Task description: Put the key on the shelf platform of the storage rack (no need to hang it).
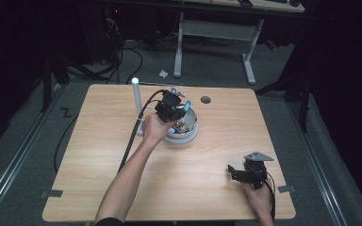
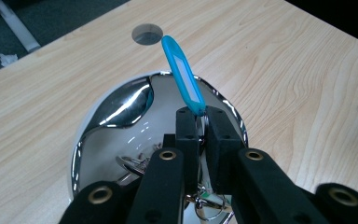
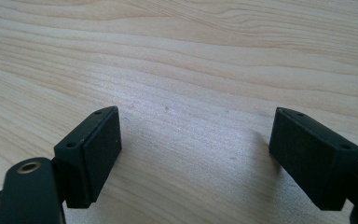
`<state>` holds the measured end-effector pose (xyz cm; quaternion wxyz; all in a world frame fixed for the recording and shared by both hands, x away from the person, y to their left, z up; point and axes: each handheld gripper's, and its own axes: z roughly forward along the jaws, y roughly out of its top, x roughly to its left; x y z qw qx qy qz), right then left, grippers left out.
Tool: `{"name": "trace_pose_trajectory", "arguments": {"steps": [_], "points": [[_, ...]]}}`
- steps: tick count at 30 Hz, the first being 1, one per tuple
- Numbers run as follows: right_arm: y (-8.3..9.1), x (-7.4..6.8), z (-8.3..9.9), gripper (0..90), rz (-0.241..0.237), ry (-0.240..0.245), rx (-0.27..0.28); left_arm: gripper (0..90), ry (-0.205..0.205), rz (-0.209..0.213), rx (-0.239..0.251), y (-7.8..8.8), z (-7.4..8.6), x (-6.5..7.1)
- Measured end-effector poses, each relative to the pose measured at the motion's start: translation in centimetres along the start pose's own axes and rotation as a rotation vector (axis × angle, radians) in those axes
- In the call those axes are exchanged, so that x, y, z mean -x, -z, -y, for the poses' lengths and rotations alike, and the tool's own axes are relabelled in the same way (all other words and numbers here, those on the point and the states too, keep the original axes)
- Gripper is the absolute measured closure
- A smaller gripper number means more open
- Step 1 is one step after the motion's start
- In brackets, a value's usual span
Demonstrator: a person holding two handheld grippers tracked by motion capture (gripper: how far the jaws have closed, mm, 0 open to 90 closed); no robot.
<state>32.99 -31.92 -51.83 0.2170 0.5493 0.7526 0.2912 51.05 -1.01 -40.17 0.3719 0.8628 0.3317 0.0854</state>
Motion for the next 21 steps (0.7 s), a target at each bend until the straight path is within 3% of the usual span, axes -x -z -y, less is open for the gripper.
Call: {"name": "trace_pose_trajectory", "arguments": {"steps": [11, 21], "points": [[0.0, 0.0, 0.0, 16.9, 0.0, 0.0, 0.0, 84.5, -0.016, -0.014, -0.06, -1.3, 0.8, 0.0], [0.0, 0.0, 0.0, 16.8, -0.001, -0.001, 0.0, 83.4, 0.025, -0.008, -0.075, -1.6, 1.9, -0.6]]}}
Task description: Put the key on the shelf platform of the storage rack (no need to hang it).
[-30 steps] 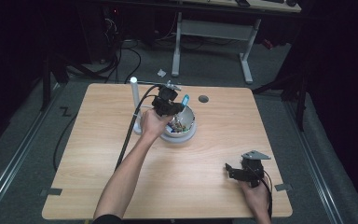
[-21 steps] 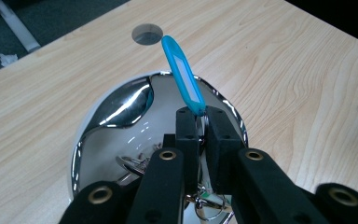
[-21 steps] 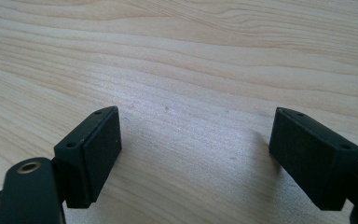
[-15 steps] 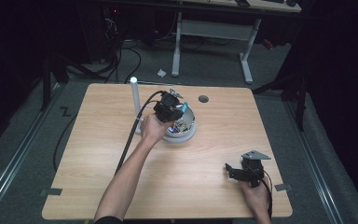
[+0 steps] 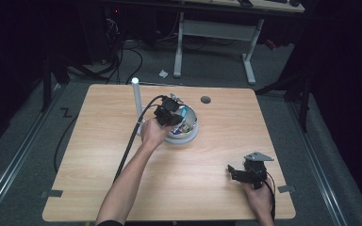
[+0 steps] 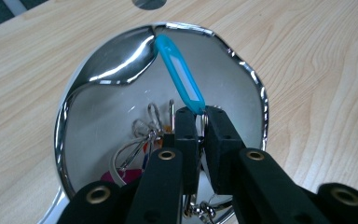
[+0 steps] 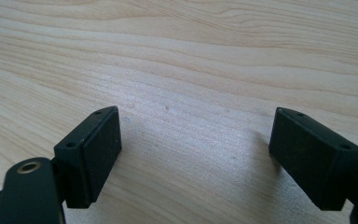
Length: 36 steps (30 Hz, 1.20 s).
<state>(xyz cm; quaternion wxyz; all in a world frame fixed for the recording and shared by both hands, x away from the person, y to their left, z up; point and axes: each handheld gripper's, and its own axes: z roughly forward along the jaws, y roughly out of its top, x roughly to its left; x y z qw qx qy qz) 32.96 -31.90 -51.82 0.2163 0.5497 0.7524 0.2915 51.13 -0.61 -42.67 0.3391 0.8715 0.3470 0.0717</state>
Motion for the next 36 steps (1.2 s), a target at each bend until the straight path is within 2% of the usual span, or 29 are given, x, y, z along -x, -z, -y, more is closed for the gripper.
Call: {"name": "trace_pose_trajectory", "arguments": {"steps": [5, 8, 15, 24, 29, 36], "points": [[0.0, 0.0, 0.0, 16.8, 0.0, 0.0, 0.0, 75.1, 0.018, 0.004, 0.018, 0.3, 0.5, -0.2], [0.0, 0.0, 0.0, 16.9, 0.001, -0.001, -0.001, 67.2, 0.021, 0.001, 0.031, 0.8, 0.6, -0.2], [0.0, 0.0, 0.0, 16.9, 0.001, -0.001, -0.001, 54.0, 0.041, -0.006, 0.089, 2.4, 1.2, -0.1], [0.0, 0.0, 0.0, 16.9, 0.002, -0.002, 0.0, 47.3, 0.061, -0.007, 0.135, 4.5, 2.1, -0.5], [0.0, 0.0, 0.0, 16.9, 0.003, -0.002, 0.0, 46.8, 0.059, -0.011, 0.16, 5.8, 2.5, -0.6], [0.0, 0.0, 0.0, 16.9, 0.003, -0.002, 0.0, 45.8, 0.088, -0.007, 0.184, 7.1, 3.6, -0.8]]}}
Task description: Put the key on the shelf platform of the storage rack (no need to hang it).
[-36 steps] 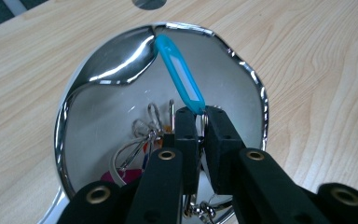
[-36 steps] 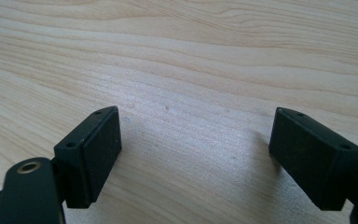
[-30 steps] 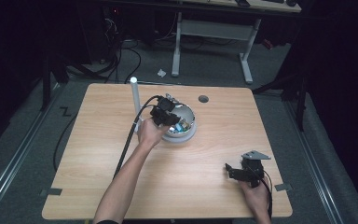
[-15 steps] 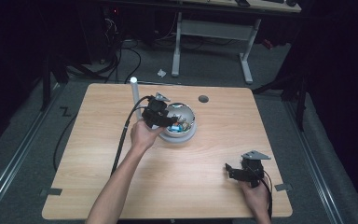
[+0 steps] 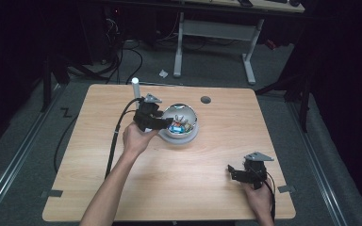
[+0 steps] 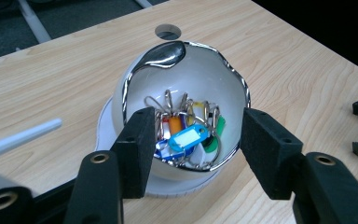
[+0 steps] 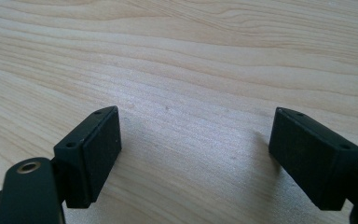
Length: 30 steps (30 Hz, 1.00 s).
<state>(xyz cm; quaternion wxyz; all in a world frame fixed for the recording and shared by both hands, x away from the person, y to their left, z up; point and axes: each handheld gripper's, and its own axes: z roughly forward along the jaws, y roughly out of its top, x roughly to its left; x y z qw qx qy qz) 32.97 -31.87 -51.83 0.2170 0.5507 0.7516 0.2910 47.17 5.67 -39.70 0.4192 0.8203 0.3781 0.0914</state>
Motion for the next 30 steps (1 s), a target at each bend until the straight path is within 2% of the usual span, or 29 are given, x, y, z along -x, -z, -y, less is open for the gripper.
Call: {"name": "trace_pose_trajectory", "arguments": {"steps": [7, 18, 30], "points": [[0.0, 0.0, 0.0, 16.9, 0.0, 0.0, 0.0, 43.8, -0.018, -0.019, 0.005, 1.5, 0.3, 0.0], [0.0, 0.0, 0.0, 16.9, 0.001, -0.002, 0.0, 41.4, -0.037, -0.018, 0.04, 3.9, 0.5, 0.7], [0.0, 0.0, 0.0, 16.9, 0.001, -0.001, 0.0, 41.4, -0.003, -0.033, 0.069, 6.0, 2.2, 0.1]]}}
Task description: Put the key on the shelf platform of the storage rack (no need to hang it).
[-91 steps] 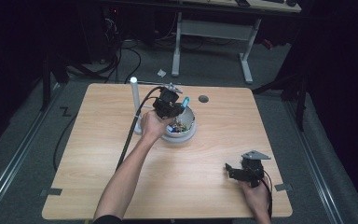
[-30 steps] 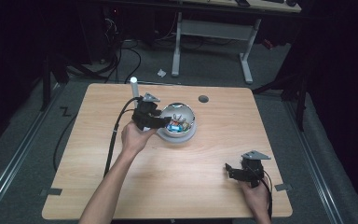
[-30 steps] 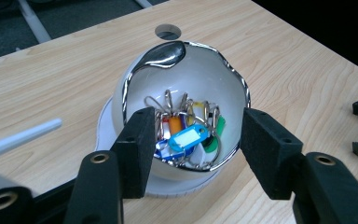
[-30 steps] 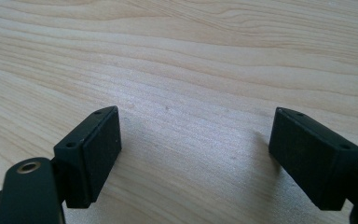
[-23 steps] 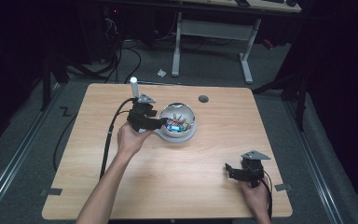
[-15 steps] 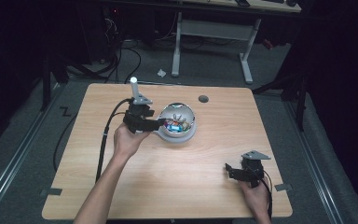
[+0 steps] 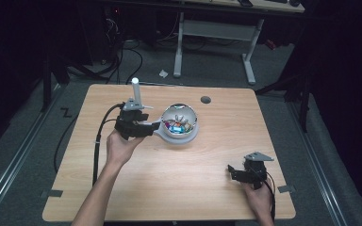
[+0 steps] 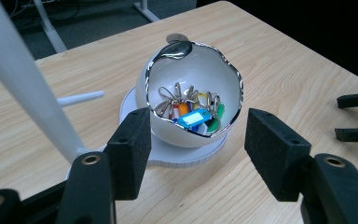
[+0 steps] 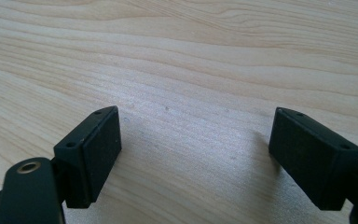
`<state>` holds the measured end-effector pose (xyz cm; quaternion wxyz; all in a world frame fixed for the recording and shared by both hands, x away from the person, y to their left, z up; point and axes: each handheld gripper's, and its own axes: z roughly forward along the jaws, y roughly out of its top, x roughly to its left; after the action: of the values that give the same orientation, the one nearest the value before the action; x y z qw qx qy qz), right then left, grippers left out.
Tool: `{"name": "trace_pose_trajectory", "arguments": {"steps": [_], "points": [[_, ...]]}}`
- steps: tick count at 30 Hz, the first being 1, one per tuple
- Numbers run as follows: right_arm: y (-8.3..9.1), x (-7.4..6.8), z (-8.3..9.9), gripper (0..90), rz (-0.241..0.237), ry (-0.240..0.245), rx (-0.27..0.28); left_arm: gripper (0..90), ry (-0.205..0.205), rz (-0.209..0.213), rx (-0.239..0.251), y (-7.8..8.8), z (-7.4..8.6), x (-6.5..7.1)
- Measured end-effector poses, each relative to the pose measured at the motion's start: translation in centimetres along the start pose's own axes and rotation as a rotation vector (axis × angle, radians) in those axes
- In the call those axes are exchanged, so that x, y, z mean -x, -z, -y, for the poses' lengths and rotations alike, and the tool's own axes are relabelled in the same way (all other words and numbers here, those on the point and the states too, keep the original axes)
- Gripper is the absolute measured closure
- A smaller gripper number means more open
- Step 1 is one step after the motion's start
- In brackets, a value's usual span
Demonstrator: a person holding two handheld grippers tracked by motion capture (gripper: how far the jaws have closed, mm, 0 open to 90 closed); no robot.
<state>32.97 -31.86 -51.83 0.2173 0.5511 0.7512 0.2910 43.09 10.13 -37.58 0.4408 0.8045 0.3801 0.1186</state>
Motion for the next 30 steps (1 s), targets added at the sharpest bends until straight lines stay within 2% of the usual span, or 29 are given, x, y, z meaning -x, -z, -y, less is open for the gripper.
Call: {"name": "trace_pose_trajectory", "arguments": {"steps": [6, 16, 30], "points": [[0.0, 0.0, 0.0, 16.9, 0.0, 0.0, 0.0, 41.3, 0.013, -0.007, 0.016, 1.1, 0.7, -0.3], [0.0, 0.0, 0.0, 16.9, 0.001, 0.0, 0.0, 40.9, 0.0, -0.021, 0.017, 2.5, 1.3, -0.2], [0.0, 0.0, 0.0, 16.9, 0.002, 0.0, 0.0, 40.6, 0.027, -0.041, 0.028, 3.9, 3.0, -0.4]]}}
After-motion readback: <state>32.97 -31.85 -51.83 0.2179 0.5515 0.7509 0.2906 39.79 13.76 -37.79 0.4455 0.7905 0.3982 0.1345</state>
